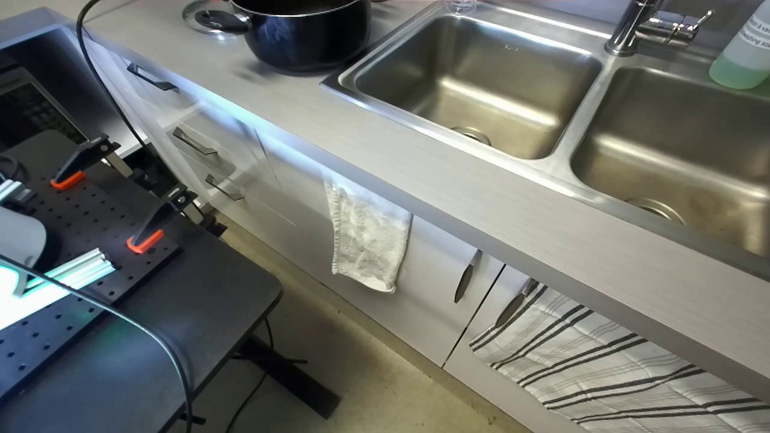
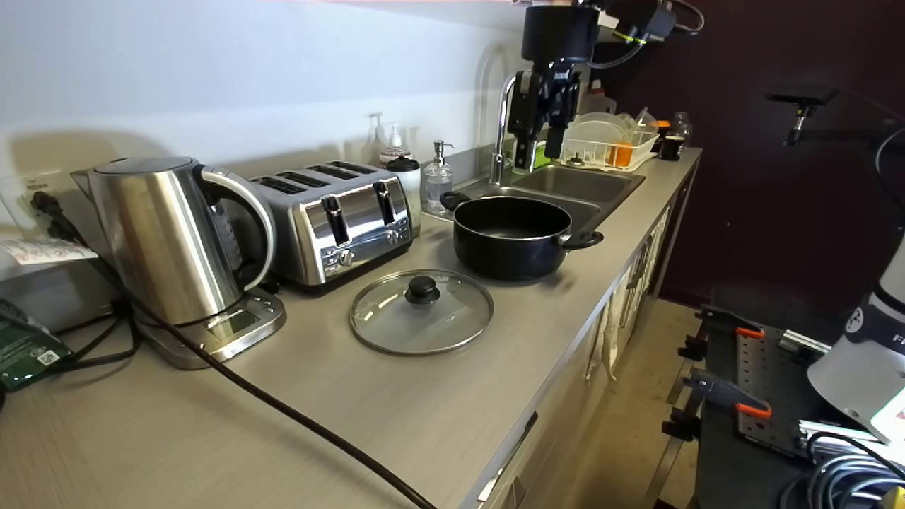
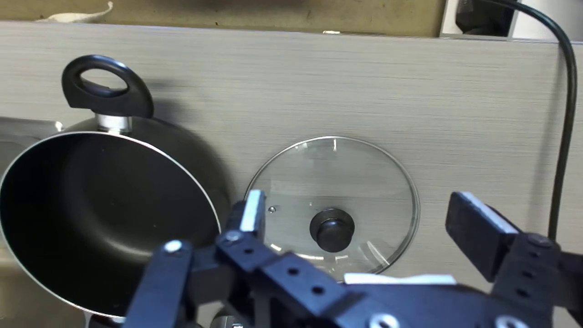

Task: Put the glass lid on the black pot.

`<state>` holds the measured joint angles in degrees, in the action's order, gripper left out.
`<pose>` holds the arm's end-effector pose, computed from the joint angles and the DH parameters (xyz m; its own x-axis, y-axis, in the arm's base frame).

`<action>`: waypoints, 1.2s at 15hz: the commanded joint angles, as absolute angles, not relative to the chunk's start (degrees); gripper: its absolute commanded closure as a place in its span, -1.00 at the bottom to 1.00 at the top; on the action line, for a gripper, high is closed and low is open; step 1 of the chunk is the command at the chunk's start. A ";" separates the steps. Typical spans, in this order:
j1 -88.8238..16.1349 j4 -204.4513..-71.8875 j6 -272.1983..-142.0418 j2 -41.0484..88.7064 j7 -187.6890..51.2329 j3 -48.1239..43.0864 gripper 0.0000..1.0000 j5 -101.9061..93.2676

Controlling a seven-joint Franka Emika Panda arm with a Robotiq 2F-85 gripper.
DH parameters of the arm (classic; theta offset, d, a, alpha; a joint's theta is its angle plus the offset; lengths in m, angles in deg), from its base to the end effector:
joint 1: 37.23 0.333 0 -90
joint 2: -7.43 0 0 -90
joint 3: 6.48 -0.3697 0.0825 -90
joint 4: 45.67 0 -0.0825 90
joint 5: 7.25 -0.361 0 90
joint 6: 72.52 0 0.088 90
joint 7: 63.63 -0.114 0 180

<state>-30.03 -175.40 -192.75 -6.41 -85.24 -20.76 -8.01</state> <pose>0.4159 0.1728 0.5177 0.9966 -0.0127 0.0813 -0.0142 -0.9997 0.0185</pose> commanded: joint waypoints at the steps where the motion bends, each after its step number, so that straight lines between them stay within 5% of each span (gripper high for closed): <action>1: -30.37 -172.78 -194.88 -0.62 -86.47 -20.72 -1.00 -3.91; 18: -27.43 -156.55 -196.24 22.89 -85.14 -15.22 -1.00 2.52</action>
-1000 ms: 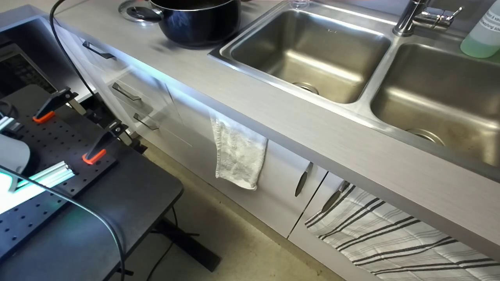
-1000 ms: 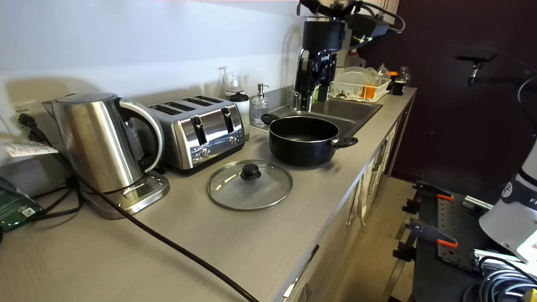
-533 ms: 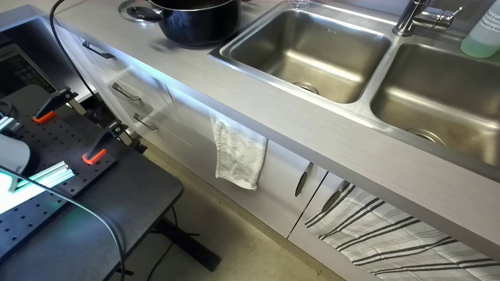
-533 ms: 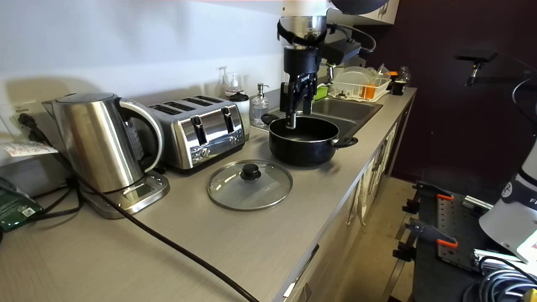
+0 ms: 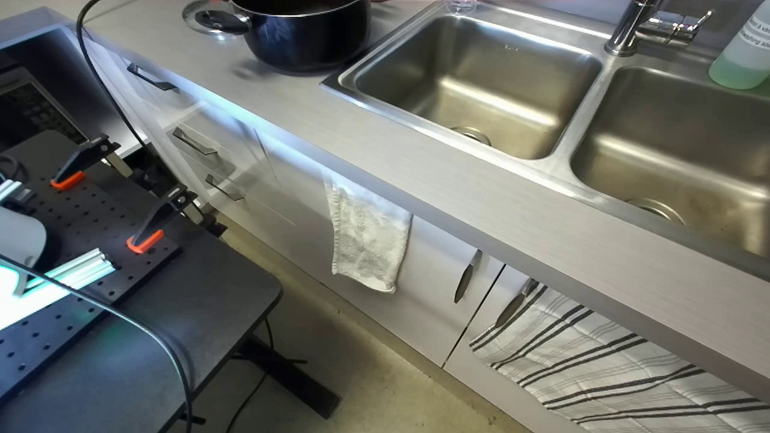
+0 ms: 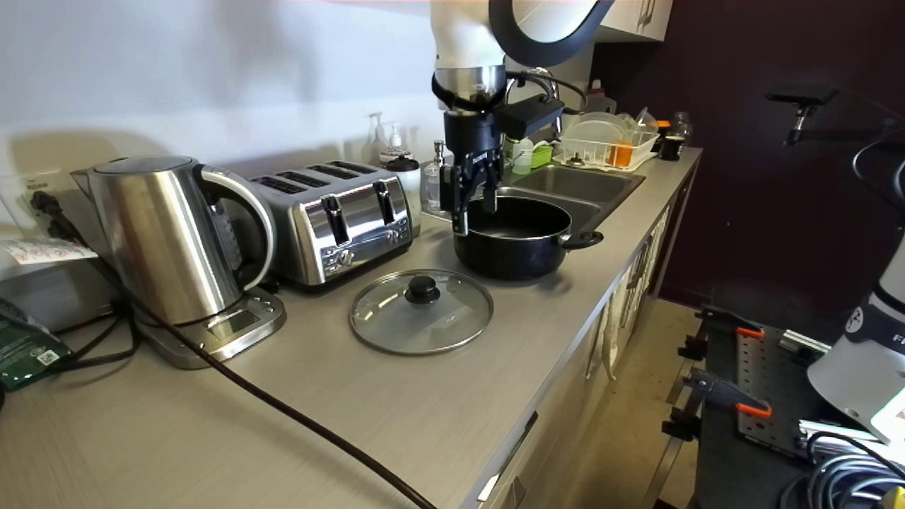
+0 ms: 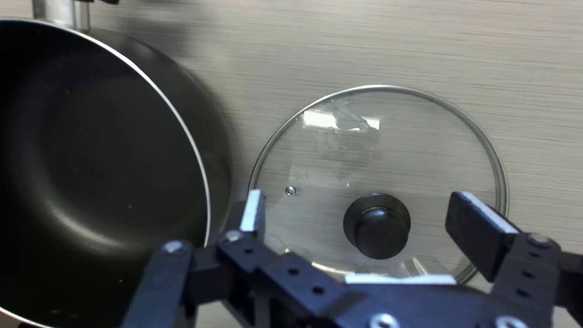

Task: Put the glass lid on the black pot.

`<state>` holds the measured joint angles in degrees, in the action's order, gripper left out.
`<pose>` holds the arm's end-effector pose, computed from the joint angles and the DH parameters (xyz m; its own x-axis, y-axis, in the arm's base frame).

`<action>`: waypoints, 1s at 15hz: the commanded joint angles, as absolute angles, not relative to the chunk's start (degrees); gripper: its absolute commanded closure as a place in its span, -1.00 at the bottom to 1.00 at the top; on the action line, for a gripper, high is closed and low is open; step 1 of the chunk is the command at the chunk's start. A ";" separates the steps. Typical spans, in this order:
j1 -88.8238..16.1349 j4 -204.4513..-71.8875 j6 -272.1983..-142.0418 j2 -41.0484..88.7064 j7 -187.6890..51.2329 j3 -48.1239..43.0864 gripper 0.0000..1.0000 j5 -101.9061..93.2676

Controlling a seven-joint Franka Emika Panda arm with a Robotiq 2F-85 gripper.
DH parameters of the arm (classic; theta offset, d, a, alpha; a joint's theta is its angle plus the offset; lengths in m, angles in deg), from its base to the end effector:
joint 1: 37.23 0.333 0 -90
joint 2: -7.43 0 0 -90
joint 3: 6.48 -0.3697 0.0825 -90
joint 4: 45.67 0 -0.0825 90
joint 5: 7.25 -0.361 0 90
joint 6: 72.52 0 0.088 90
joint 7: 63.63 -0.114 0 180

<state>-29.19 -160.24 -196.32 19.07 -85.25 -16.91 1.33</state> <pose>0.5525 0.1719 0.4162 0.9996 0.0275 -0.0068 0.0280 -0.9952 0.0935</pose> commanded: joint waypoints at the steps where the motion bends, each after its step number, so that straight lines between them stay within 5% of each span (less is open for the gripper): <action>1: -27.17 -156.04 -196.33 23.75 -84.91 -14.94 -1.00 2.45; 15: -24.91 -147.78 -196.38 35.29 -82.91 -11.72 -1.00 2.43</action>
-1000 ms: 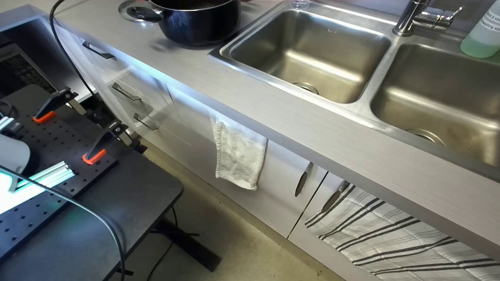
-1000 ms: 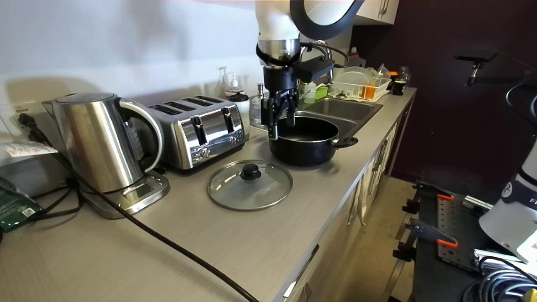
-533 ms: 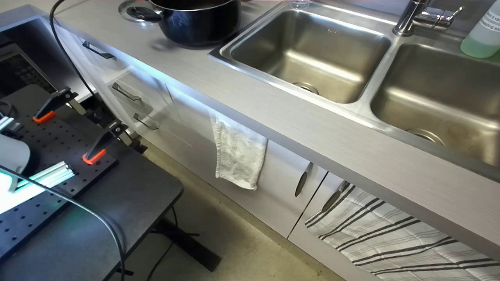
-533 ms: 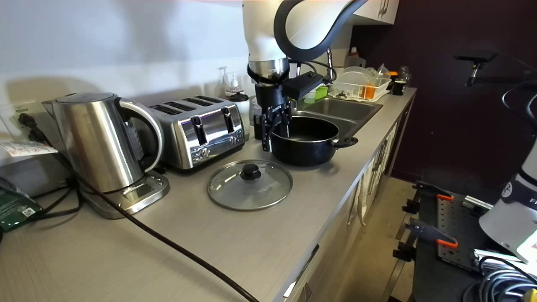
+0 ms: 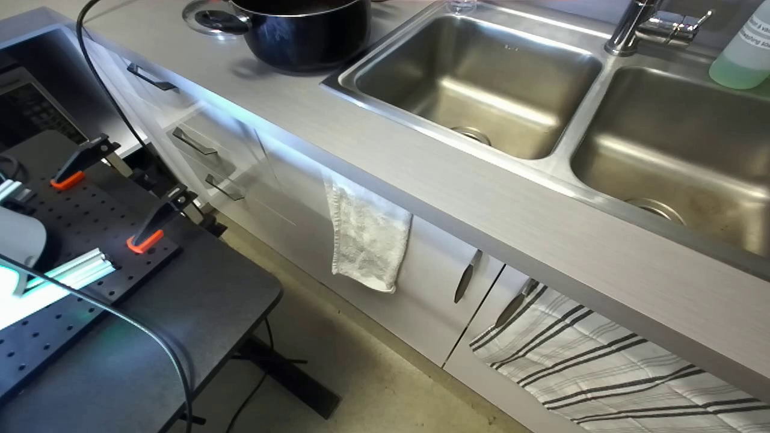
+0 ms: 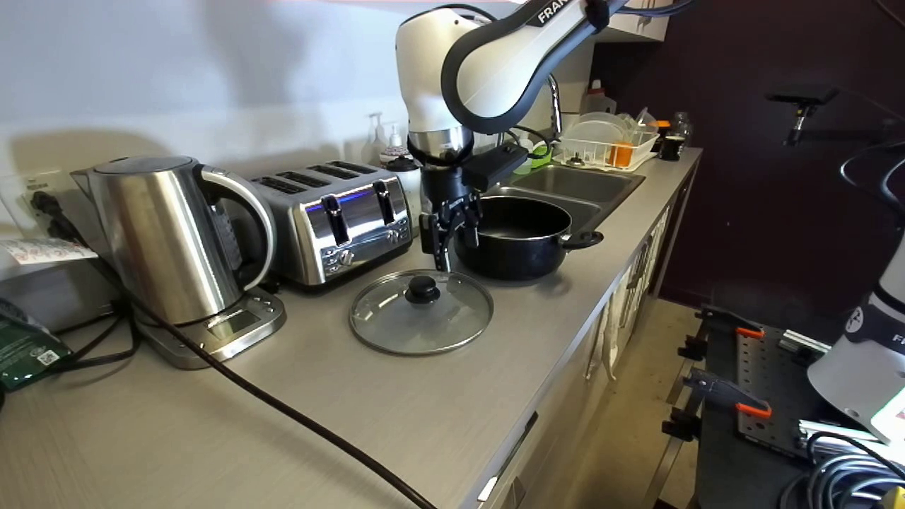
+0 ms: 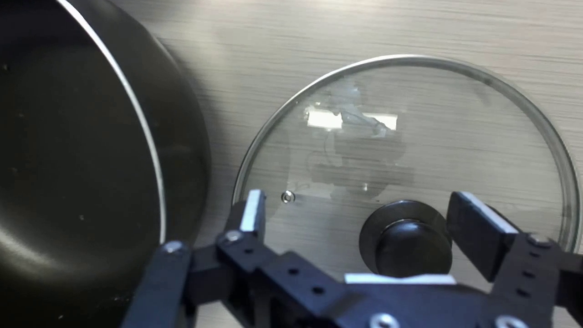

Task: Put the glass lid on the black pot.

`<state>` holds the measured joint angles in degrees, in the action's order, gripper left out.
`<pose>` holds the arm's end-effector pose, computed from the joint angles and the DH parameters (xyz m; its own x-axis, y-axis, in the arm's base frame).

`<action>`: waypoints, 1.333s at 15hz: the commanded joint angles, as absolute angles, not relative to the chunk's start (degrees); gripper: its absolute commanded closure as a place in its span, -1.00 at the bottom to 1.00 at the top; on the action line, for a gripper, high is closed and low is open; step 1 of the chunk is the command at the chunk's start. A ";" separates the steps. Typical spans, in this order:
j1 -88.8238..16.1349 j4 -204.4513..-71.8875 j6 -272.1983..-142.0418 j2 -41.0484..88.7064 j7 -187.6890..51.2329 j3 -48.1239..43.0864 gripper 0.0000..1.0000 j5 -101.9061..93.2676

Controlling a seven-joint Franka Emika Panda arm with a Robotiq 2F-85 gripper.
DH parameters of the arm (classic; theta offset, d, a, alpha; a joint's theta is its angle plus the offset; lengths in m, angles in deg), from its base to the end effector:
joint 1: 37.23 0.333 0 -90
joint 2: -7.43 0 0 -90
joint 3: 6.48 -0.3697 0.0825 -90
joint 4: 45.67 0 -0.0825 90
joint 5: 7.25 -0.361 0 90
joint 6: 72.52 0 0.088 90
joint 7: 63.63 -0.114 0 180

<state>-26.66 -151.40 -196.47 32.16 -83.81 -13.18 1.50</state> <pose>0.6082 0.1744 0.3412 0.9963 0.0293 -0.0813 0.0376 -0.9941 0.1019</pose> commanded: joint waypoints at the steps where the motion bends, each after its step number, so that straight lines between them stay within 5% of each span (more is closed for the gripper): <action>1: -24.61 -147.12 -196.47 36.02 -82.86 -11.64 -1.00 2.43; 15: -21.61 -136.42 -195.27 45.27 -83.16 -10.01 -1.00 1.82; 16: -21.63 -135.93 -195.13 45.68 -83.10 -9.89 -0.90 1.72; 17: -21.67 -135.67 -194.99 46.02 -83.02 -9.85 -0.45 1.57; 20: -21.65 -135.45 -194.99 46.47 -82.83 -9.80 -0.24 1.41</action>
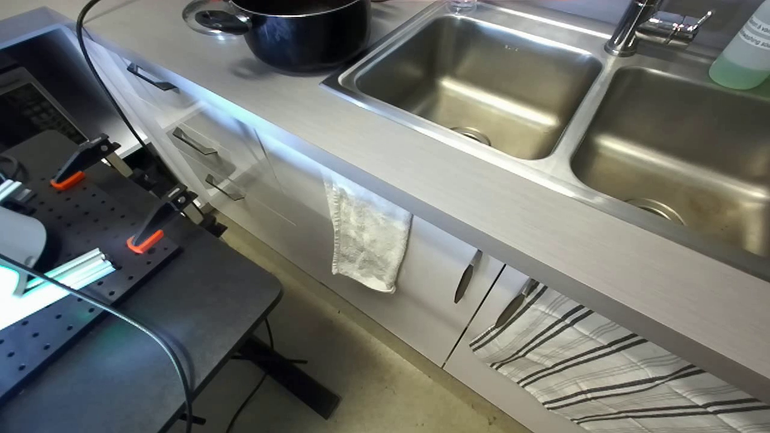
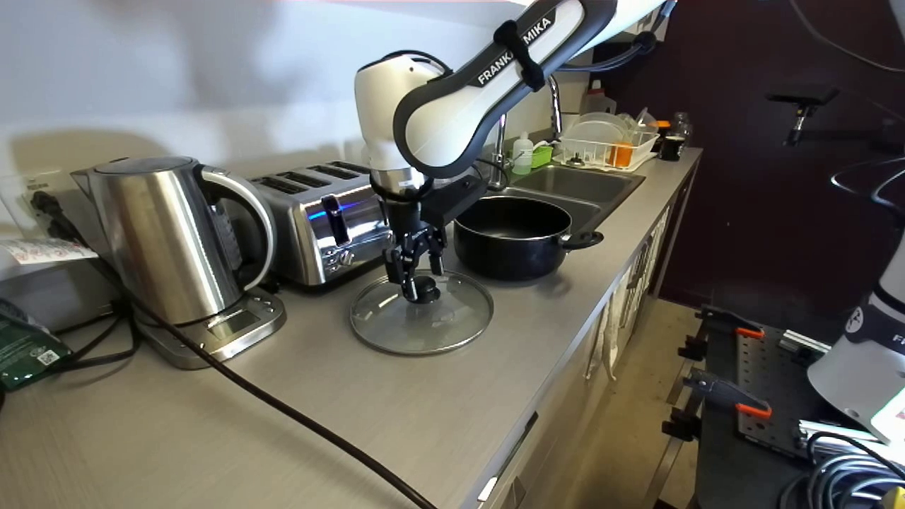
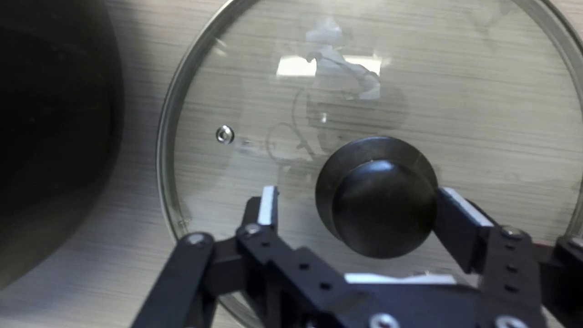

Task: Put the glass lid on the black pot.

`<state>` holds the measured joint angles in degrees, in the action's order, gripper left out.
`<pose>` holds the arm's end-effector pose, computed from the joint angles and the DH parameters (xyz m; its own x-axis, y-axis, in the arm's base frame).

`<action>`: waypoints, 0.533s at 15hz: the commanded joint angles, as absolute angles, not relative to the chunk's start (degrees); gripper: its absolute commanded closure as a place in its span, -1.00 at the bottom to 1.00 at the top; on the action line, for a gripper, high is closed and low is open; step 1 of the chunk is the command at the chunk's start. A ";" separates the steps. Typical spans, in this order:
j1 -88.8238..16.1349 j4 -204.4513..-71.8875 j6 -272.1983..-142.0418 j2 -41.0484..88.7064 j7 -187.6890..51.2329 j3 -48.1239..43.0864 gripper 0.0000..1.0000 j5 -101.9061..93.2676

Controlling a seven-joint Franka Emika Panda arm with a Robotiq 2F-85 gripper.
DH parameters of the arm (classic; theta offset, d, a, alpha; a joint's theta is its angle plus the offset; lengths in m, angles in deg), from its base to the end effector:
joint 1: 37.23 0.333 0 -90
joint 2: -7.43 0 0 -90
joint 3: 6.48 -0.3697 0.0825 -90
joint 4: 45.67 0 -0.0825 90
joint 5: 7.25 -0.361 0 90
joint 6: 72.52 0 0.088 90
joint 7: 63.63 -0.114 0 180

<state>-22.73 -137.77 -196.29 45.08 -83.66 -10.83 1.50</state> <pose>0.6651 0.2103 0.2865 0.9959 0.0535 -0.0731 0.0609 -0.9929 0.1024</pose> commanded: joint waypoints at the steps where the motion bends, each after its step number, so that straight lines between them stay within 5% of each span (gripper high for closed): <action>1: -21.59 -135.60 -195.04 46.41 -82.73 -9.88 -0.07 1.35; 4: -21.17 -135.92 -195.02 46.02 -82.81 -9.94 0.41 1.52; 8: -20.96 -136.78 -195.30 45.13 -82.61 -10.12 0.48 1.51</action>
